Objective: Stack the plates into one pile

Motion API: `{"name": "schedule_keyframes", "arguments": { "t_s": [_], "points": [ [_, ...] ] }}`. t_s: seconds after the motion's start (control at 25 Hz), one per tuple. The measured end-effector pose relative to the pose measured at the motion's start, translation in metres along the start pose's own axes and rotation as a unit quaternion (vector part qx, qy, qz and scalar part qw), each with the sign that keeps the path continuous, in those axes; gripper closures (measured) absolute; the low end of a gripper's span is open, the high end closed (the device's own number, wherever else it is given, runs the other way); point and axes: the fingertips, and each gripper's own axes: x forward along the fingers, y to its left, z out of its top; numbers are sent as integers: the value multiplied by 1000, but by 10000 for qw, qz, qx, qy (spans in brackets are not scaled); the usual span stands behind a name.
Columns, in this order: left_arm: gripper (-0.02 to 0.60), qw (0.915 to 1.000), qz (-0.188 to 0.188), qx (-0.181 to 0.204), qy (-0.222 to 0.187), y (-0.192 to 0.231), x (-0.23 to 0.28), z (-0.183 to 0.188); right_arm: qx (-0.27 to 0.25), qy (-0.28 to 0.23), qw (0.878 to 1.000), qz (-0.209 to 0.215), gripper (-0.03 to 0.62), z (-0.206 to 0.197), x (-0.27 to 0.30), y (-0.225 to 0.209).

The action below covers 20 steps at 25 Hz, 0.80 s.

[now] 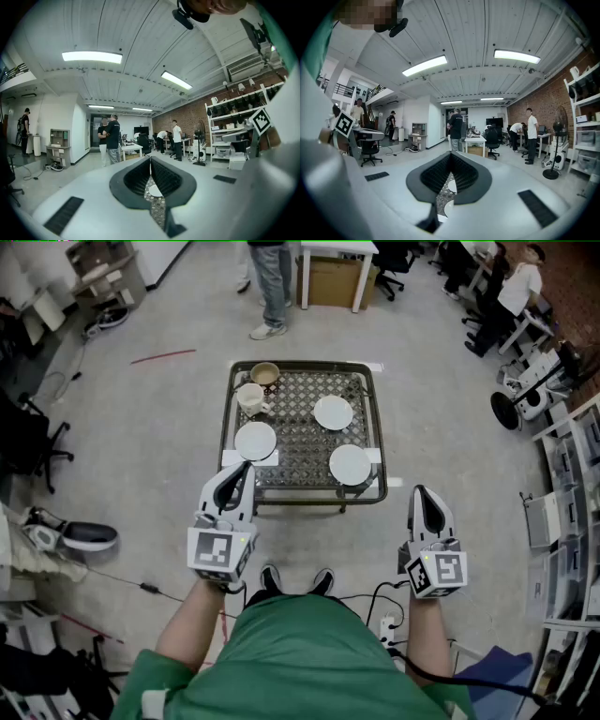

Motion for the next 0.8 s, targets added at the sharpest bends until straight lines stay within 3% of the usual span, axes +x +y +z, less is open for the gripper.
{"name": "schedule_keyframes", "arguments": {
  "t_s": [0.52,0.8],
  "points": [
    [558,10000,-7,0,67,16,-6,5,81,27,9999,-128,579,-3,5,12],
    [560,9997,-252,-3,-23,40,-10,5,147,116,9985,-523,579,-4,11,25]
  ]
}}
